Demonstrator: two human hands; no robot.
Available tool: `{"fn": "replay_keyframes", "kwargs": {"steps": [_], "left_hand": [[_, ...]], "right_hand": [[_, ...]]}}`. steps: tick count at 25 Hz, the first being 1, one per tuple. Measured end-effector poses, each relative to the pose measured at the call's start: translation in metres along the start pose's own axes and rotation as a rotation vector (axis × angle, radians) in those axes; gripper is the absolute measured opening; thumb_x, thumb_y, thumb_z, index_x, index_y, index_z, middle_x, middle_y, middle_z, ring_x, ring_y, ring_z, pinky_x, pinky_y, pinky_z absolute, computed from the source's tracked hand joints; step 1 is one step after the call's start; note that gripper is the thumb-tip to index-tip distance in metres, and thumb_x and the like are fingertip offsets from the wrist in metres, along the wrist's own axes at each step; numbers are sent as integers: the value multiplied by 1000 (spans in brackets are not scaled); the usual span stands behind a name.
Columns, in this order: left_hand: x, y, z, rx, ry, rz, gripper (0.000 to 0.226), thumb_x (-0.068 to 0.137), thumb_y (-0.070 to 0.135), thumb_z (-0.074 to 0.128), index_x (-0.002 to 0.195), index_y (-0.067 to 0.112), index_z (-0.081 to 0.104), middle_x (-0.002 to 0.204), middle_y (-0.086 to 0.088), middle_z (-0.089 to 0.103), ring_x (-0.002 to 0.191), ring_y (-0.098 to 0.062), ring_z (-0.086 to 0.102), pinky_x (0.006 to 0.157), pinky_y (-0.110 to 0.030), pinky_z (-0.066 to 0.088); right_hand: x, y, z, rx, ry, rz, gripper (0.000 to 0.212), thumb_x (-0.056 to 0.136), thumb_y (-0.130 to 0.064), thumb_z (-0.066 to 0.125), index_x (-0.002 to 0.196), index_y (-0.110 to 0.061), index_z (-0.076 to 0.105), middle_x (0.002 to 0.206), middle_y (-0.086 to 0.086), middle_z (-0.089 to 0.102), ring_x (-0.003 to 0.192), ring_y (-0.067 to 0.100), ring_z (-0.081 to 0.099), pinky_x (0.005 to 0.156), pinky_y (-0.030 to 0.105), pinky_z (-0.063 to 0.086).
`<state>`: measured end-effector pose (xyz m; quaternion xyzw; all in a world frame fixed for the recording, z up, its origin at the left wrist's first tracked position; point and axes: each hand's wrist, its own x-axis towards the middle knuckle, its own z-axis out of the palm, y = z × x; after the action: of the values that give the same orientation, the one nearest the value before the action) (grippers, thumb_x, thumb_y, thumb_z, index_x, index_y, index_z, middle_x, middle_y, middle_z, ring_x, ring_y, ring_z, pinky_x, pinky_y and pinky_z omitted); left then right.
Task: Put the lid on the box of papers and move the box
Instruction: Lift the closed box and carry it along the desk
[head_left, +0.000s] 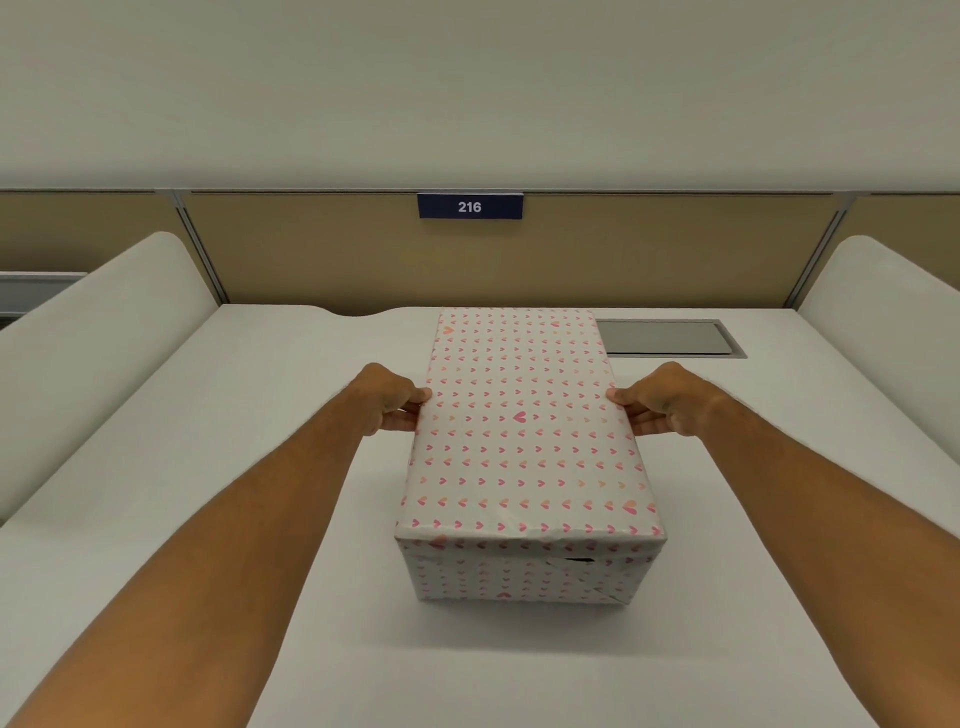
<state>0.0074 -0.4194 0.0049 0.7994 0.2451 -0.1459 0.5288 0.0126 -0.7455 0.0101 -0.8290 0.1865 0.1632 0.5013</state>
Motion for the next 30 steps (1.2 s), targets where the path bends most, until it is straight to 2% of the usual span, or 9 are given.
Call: {"fn": "replay_keyframes", "kwargs": {"steps": [2, 5, 9, 11, 13, 19, 21, 25, 30], "left_hand": [[3, 3, 0, -1, -6, -14, 18, 82, 16, 75, 82, 4, 61, 82, -12, 72, 65, -24, 73, 43, -32, 57], [4, 5, -1, -4, -14, -31, 17, 83, 14, 74, 82, 3, 61, 83, -13, 72, 69, -27, 73, 52, -37, 59], [5, 8, -2, -35, -28, -58, 16, 84, 8, 73, 90, -1, 62, 88, -16, 72, 76, -29, 71, 61, -41, 59], [6, 10, -2, -37, -22, -66, 18, 84, 6, 71, 97, -3, 62, 90, -18, 71, 78, -30, 70, 69, -43, 59], [6, 11, 0, -45, -12, -71, 21, 85, 5, 70, 101, -4, 61, 91, -18, 70, 78, -30, 69, 79, -46, 58], [2, 13, 3, -48, 12, -80, 21, 87, 6, 69, 103, -4, 60, 89, -17, 70, 75, -29, 69, 73, -44, 57], [2, 13, 4, -53, 30, -77, 21, 87, 7, 68, 104, -4, 60, 88, -16, 69, 75, -29, 69, 73, -44, 58], [2, 8, -2, -68, 114, -68, 20, 88, 9, 67, 102, -2, 59, 87, -14, 67, 75, -28, 67, 88, -47, 56], [2, 5, -30, -105, 154, -80, 15, 88, 9, 68, 96, -1, 60, 86, -13, 67, 74, -26, 66, 80, -43, 55]], "right_hand": [[5, -2, -2, 5, -21, 15, 22, 81, -18, 76, 86, -1, 63, 84, 16, 71, 71, 28, 71, 60, 39, 59], [12, -7, -6, 18, -73, 40, 21, 82, -14, 75, 90, 1, 63, 89, 18, 72, 76, 30, 72, 70, 44, 59], [16, -10, -11, 30, -133, 60, 18, 83, -10, 74, 91, 1, 62, 88, 19, 72, 73, 30, 72, 68, 44, 59], [18, -12, -13, 38, -164, 67, 17, 84, -8, 73, 91, 2, 62, 88, 19, 73, 71, 29, 73, 68, 45, 60], [20, -13, -14, 55, -182, 67, 16, 84, -7, 72, 92, 3, 62, 88, 20, 73, 72, 30, 73, 76, 48, 60], [27, -15, -18, 75, -228, 48, 20, 85, -6, 71, 98, 6, 63, 97, 23, 72, 86, 34, 72, 91, 53, 55], [29, -17, -17, 75, -243, 39, 22, 86, -6, 70, 102, 6, 63, 100, 23, 72, 89, 35, 72, 92, 53, 54], [34, -26, -9, 84, -274, 5, 24, 86, -5, 70, 104, 8, 63, 101, 24, 72, 89, 35, 72, 88, 52, 56], [37, -44, 11, 68, -313, -18, 27, 86, -6, 70, 107, 9, 62, 98, 22, 74, 83, 32, 74, 72, 47, 60]]}}
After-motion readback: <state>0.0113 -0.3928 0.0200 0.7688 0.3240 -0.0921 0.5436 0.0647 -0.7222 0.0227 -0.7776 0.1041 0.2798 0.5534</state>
